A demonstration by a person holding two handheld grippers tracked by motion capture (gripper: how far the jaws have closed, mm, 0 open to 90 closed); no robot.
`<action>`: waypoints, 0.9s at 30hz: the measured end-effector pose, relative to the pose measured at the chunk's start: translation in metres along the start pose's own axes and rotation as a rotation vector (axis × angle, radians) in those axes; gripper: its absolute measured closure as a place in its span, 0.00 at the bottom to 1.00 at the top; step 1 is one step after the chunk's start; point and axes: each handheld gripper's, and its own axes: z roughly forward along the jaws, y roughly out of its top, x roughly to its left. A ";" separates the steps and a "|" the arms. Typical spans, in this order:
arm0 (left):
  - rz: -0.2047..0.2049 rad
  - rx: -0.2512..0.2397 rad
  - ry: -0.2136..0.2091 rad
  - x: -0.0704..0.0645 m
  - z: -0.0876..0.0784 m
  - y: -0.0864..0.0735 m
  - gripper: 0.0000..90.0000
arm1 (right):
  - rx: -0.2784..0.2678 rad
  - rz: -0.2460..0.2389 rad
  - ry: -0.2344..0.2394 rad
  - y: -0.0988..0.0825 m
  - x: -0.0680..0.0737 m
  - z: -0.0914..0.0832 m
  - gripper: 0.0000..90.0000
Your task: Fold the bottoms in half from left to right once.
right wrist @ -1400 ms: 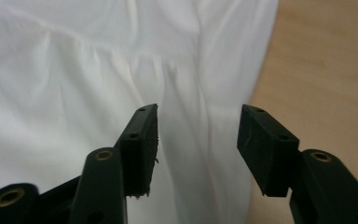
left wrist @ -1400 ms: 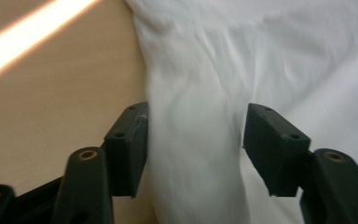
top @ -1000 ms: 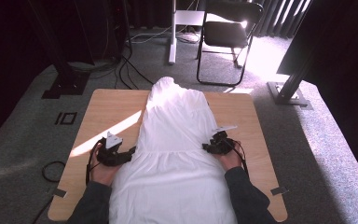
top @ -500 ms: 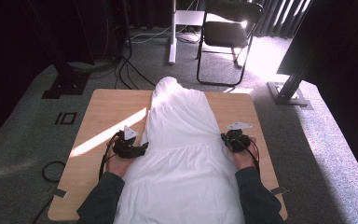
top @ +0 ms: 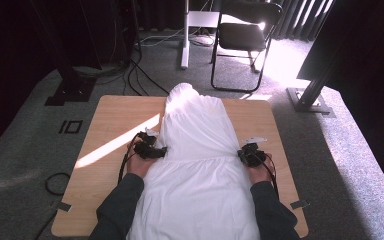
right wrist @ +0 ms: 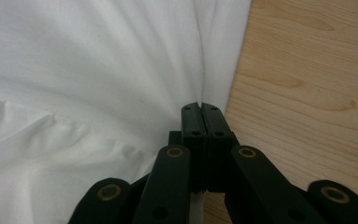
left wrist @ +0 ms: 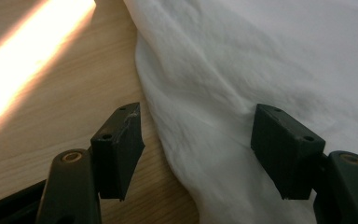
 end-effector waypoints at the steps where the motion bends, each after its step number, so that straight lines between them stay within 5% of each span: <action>1: 0.007 0.006 -0.009 0.000 0.002 -0.001 0.45 | -0.002 0.002 0.001 -0.001 0.000 0.000 0.99; 5: -0.021 -0.018 -0.061 0.003 -0.002 -0.007 0.90 | -0.014 0.016 -0.001 -0.003 0.000 -0.001 0.99; 7: 0.004 -0.021 -0.047 -0.001 -0.005 -0.010 0.95 | -0.011 0.022 -0.006 -0.005 0.002 -0.003 0.99; 14: 0.026 -0.045 -0.066 -0.006 -0.035 -0.049 0.97 | -0.024 -0.004 0.026 -0.034 0.017 -0.028 0.99; 18: 0.083 -0.043 -0.064 -0.031 -0.060 -0.078 0.97 | -0.010 -0.041 0.045 -0.053 0.029 -0.047 0.99; 23: 0.104 -0.039 -0.108 -0.045 -0.085 -0.106 0.95 | 0.011 -0.043 0.102 -0.081 0.041 -0.074 0.99; 25: 0.127 -0.051 -0.095 -0.043 -0.090 -0.105 0.83 | 0.030 -0.048 0.138 -0.082 0.040 -0.079 0.91; 27: 0.104 -0.074 -0.083 -0.035 -0.095 -0.098 0.71 | -0.001 -0.051 0.137 -0.077 0.036 -0.083 0.74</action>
